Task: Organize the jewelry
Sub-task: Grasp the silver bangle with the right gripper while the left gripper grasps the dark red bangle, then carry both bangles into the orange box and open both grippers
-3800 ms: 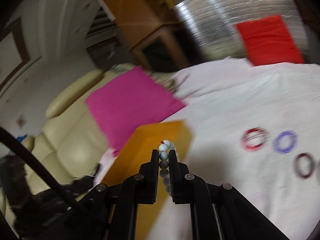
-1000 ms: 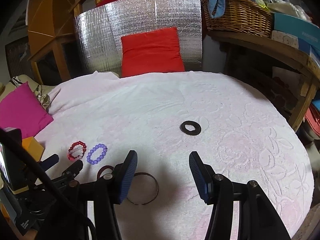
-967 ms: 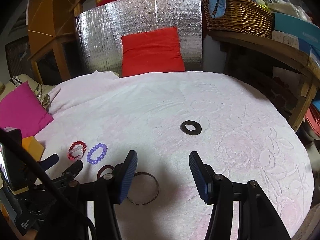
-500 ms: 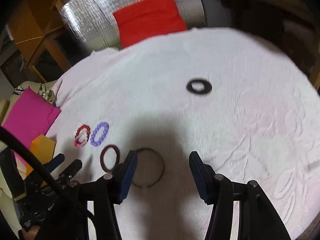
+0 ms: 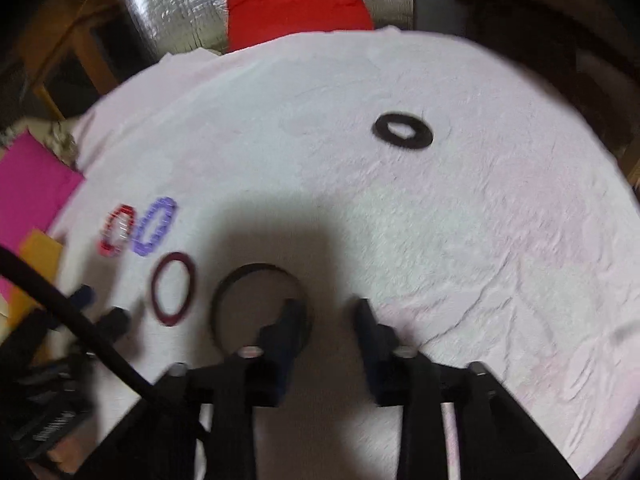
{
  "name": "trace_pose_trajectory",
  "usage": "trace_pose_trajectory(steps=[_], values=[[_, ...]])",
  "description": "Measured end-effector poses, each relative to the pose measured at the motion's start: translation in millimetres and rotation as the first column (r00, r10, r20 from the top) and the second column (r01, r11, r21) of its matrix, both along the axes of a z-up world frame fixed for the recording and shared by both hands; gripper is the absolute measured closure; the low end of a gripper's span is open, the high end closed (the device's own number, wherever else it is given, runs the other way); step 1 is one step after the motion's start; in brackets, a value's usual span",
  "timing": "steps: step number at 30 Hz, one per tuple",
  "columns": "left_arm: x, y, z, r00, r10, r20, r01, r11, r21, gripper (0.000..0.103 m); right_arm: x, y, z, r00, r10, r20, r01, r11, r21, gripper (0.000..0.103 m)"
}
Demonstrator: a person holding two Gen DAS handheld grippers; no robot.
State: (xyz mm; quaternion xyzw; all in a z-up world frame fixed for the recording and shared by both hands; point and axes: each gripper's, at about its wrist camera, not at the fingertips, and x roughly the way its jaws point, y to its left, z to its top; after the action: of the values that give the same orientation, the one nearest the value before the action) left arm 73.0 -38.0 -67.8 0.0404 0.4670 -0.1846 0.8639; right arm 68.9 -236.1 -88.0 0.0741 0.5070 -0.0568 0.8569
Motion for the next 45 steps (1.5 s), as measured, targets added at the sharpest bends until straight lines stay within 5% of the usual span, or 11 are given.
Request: trace_pose_trajectory(steps=[3,8,16,24,27,29,31,45], values=[[2.1,-2.3,-0.3,1.000,-0.005,-0.005,0.005,1.000,-0.014,0.035,-2.8,5.6,-0.1,1.000,0.014,0.027,-0.012,0.998,-0.061,0.099],[8.1,-10.0,-4.0,0.999,-0.013,-0.033,0.011,0.998,-0.067,0.035,-9.6,-3.3,4.3,0.998,-0.029,0.052,0.034,0.994,-0.100,0.099],[20.5,-26.6,-15.7,0.995,0.001,-0.104,-0.017,0.988,-0.157,0.033,-11.4,-28.3,2.0,0.994,-0.103,0.035,0.104,0.994,-0.041,0.099],[21.3,-41.5,-20.7,0.998,0.030,-0.054,-0.035,0.996,-0.085,0.033,-15.2,-32.3,1.3,0.993,-0.109,0.033,0.110,0.994,-0.019,0.099],[20.1,-43.8,-21.0,0.999,0.037,-0.023,-0.038,0.998,-0.040,0.051,-20.0,-33.2,2.7,0.992,-0.122,0.038,0.122,0.993,0.002,0.099],[19.2,-41.3,-18.8,0.999,0.032,-0.011,-0.032,0.999,-0.036,0.078,-18.1,-31.9,6.0,0.991,-0.124,0.048,0.124,0.992,0.018,0.099],[18.5,-37.0,-16.8,1.000,0.025,-0.007,-0.025,0.999,-0.039,0.093,-20.3,-29.0,12.3,0.990,-0.116,0.077,0.114,0.993,0.039,0.099],[-17.3,32.1,33.8,0.989,0.115,0.095,-0.104,0.988,-0.114,0.097,-24.7,22.6,53.8,0.966,-0.016,0.259,-0.022,0.990,0.142,0.099]])
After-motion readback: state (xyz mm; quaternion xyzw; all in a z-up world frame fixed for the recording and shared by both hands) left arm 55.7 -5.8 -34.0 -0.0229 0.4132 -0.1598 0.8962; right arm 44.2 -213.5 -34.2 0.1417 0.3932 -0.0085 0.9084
